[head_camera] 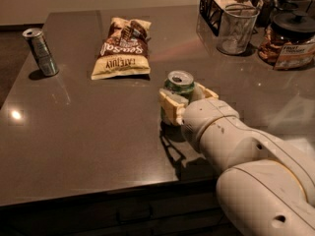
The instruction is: Place green can upright
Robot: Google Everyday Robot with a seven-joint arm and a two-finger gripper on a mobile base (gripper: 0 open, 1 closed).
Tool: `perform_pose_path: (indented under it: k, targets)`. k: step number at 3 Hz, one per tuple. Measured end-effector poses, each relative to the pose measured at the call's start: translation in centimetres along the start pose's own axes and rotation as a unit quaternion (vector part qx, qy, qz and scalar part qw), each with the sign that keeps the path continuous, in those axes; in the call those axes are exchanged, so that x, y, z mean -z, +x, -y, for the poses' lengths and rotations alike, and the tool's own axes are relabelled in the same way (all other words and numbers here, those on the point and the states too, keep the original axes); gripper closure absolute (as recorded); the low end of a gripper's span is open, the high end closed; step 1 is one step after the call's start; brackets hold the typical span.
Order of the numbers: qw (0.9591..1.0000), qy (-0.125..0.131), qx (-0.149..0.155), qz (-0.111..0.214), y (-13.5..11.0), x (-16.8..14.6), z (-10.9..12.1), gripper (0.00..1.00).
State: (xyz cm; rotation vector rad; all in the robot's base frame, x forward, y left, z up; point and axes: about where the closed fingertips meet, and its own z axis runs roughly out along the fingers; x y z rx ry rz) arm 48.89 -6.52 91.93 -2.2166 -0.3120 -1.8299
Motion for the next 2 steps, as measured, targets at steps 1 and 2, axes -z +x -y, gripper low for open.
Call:
perform_pose_path:
  k: [1,2]
  targets:
    - [0.9999,-0.002,0.012,-0.002,0.12,-0.15,0.18,0.00]
    - [0.9999,-0.002,0.012,-0.002,0.12,-0.15,0.18,0.00]
